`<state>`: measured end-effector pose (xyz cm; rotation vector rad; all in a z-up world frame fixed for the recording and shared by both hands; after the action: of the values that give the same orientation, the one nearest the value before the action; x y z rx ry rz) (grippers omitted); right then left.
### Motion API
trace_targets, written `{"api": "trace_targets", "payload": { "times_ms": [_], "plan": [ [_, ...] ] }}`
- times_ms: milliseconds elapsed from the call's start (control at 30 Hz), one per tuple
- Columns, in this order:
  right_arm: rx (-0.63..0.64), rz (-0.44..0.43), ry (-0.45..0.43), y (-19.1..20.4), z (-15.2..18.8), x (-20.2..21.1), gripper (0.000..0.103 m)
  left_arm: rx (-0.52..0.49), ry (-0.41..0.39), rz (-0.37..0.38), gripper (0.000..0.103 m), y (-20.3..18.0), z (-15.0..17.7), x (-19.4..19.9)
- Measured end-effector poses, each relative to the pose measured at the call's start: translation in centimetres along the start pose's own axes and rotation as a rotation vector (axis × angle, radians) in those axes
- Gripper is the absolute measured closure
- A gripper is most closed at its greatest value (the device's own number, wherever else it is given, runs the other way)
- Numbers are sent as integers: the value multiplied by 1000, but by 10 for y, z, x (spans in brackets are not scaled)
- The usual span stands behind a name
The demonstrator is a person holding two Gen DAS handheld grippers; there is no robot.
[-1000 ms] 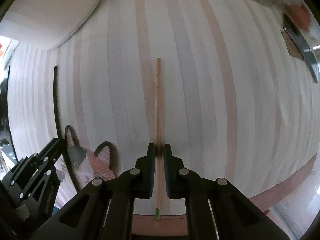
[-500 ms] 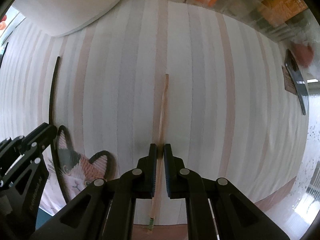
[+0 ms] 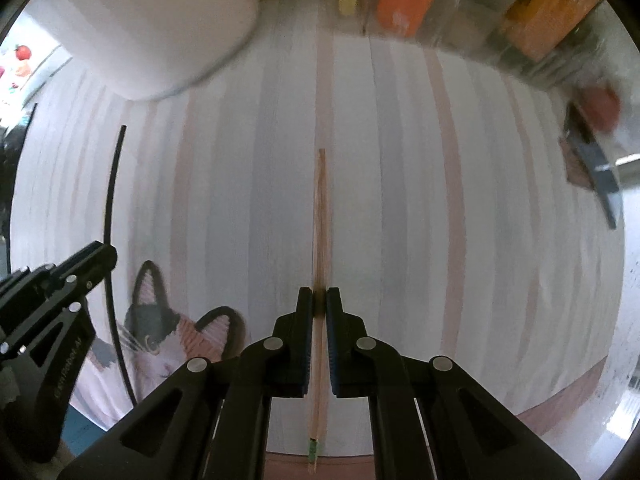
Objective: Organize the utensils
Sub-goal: 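Lift both chopsticks, carry them over the cream holder and lower them in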
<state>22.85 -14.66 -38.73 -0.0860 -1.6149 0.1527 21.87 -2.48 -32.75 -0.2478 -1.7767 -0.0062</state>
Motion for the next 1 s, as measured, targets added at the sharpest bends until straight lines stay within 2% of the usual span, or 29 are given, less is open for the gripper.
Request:
{"api": "trace_targets", "payload": {
  "times_ms": [300,467,567,767,900,1000],
  "plan": [
    [22,-47,-150,-4,2,64,96,17,-121,24,100,4,3,65],
    [13,-83,-220,-9,7,102,96,26,-186,54,100,4,-10,94],
    [1,-110,-271,-19,14,107,96,30,-231,72,100,5,-19,110],
    [-38,-146,-391,-19,-4,147,96,16,-357,107,100,1,-46,161],
    [-65,-183,-491,-24,-22,195,96,-1,-455,145,100,-4,-72,209],
    [-79,-219,-586,-30,-45,247,96,-18,-516,174,100,-7,-92,247]
  ]
}}
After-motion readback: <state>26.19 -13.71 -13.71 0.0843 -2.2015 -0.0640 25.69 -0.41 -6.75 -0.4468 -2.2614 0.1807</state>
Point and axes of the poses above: each gripper's, at about its wrist camera, not at the fingertips, and x roughly against the way its jaws point, y to its left, z to its underside, the point moved 6 cm from there along -x, roughly the way its jaws point, and after that the axes turned 10 degrees about z, right-handed, at the moved point
